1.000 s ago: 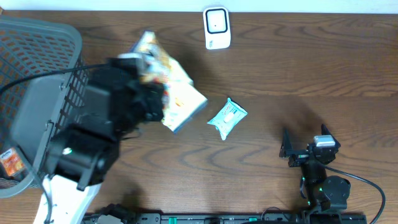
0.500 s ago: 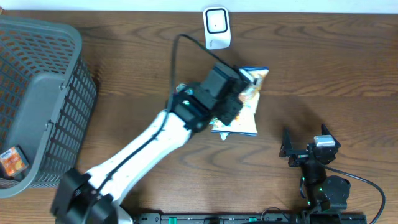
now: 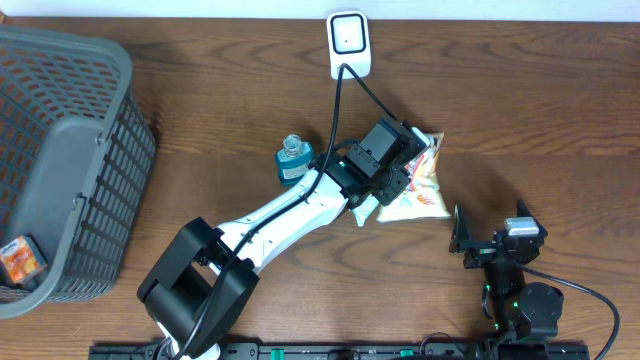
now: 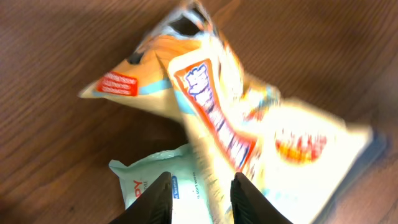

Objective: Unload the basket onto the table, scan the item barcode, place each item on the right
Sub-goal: 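Lift the snack bag out and carry it toward the scanner, then set the snack bag down right of the wipes and release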

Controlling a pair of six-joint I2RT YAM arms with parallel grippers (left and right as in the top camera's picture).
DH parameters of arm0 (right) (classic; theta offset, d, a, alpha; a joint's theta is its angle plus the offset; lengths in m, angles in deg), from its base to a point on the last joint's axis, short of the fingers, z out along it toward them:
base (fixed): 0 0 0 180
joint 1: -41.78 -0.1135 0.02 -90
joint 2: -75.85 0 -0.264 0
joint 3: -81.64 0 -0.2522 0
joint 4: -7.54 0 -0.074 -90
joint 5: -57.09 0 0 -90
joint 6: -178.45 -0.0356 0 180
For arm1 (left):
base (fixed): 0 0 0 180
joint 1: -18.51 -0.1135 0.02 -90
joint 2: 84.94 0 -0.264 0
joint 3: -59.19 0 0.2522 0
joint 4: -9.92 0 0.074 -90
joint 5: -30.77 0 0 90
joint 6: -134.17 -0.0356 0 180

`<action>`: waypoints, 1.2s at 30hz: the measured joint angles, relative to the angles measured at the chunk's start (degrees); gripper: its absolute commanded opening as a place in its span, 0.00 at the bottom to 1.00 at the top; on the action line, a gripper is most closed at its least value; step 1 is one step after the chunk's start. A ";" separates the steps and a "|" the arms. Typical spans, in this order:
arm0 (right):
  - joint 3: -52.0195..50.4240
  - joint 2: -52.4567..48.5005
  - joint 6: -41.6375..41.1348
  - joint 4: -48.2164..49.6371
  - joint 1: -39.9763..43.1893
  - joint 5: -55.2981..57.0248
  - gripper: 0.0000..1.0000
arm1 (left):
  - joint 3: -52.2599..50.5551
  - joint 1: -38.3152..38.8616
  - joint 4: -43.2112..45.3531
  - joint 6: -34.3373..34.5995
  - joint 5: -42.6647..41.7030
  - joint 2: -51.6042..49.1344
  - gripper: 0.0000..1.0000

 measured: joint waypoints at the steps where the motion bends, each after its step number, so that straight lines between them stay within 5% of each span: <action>1: 0.00 0.00 0.00 0.00 0.00 0.00 0.99 | 0.00 0.00 0.00 0.17 0.00 0.00 0.36; 8: 0.00 0.00 0.00 0.00 0.00 0.00 0.99 | 0.00 0.00 1.16 0.42 0.00 0.00 0.37; 11: 0.00 0.00 0.00 0.00 0.00 0.00 0.99 | 0.00 0.00 1.73 1.36 0.00 0.00 0.09; 12: 0.00 0.00 0.00 0.00 0.00 -0.02 0.99 | 0.00 0.00 2.23 1.42 0.00 0.02 0.08; 20: 0.00 0.00 0.00 0.00 0.00 0.00 0.99 | 0.00 -0.44 6.38 7.28 -0.02 0.11 0.08; 26: 0.00 0.00 0.00 0.00 0.00 0.00 0.99 | 0.57 -2.93 -2.29 8.98 1.90 5.40 0.08; 36: 0.00 0.00 0.00 0.00 0.00 0.00 0.99 | 8.22 -8.57 -9.68 6.16 22.45 30.21 0.08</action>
